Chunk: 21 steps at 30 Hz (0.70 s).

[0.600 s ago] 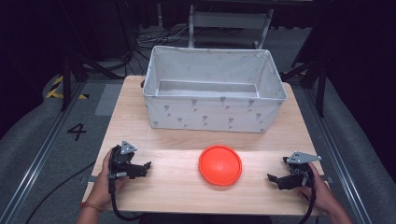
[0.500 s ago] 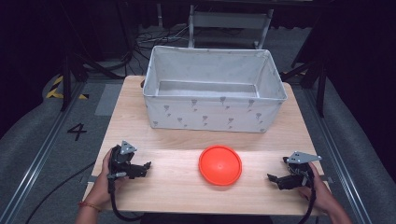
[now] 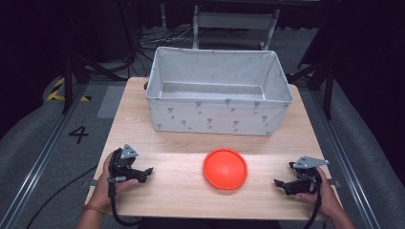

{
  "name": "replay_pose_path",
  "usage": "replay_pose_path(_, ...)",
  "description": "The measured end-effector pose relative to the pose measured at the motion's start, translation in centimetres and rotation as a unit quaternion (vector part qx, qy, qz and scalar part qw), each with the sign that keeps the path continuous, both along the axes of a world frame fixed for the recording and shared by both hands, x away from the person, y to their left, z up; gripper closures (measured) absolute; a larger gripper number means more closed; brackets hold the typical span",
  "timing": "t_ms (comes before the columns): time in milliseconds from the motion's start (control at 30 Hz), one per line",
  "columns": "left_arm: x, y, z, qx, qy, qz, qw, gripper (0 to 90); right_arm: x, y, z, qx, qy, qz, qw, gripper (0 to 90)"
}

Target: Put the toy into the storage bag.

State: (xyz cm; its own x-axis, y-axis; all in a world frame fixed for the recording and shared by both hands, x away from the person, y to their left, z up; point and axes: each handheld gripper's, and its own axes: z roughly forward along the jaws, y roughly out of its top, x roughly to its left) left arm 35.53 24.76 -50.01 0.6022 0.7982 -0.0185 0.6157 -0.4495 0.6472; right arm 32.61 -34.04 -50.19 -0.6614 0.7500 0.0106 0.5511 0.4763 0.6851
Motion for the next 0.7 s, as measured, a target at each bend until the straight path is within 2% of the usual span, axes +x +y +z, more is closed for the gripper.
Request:
replay_pose_path(33, 0.0, 0.0, 0.0, 0.0, 0.0, 0.0, 1.0, 0.1, 0.0, 0.0, 0.0, 0.0, 0.0, 0.0, 1.0, 12.7)
replay_pose_path(67, 0.0, 0.0, 0.0, -0.002, 0.004, 0.001, 1.0, 0.1, -0.1, 0.1, 0.1, 0.006, -0.003, 0.008, 0.9999, 22.2)
replay_pose_path(100, 0.0, 0.0, 0.0, -0.003, 0.004, 0.0, 1.0, 0.1, -0.2, 0.3, 0.3, 0.007, -0.006, 0.013, 0.9999, 23.0)
replay_pose_path(133, 0.0, 0.0, 0.0, -0.002, 0.004, 0.001, 1.0, 0.1, -0.2, 0.5, 0.3, 0.003, -0.006, 0.013, 0.9999, 18.7)
replay_pose_path(200, 0.0, 0.0, 0.0, 0.0, 0.0, 0.0, 1.0, 0.2, -0.1, 1.1, 0.5, 0.01, -0.003, 0.021, 0.9997, 21.2)
replay_pose_path(333, 0.0, 0.0, 0.0, 0.0, 0.0, 0.0, 1.0, 0.2, 0.0, 2.4, 1.4, 0.039, -0.004, 0.042, 0.9983, 21.5)
replay_pose_path(433, 0.0, 0.0, 0.0, 0.0, 0.0, 0.0, 1.0, 0.2, 0.0, 3.1, 1.8, 0.04, -0.005, 0.053, 0.9978, 22.2)
replay_pose_path(500, 0.0, 0.0, 0.0, 0.0, 0.0, 0.001, 1.0, 0.2, 0.5, 4.7, 2.4, 0.035, -0.01, 0.071, 0.9968, 22.2)
replay_pose_path(600, 0.0, 0.0, 0.0, 0.0, 0.0, 0.001, 1.0, 0.3, 1.3, 6.4, 2.8, 0.042, -0.012, 0.084, 0.9955, 22.1)
replay_pose_path(700, 0.0, 0.0, 0.0, 0.001, 0.0, 0.001, 1.0, 0.3, 2.1, 7.9, 2.8, 0.044, -0.004, 0.097, 0.9943, 22.2)
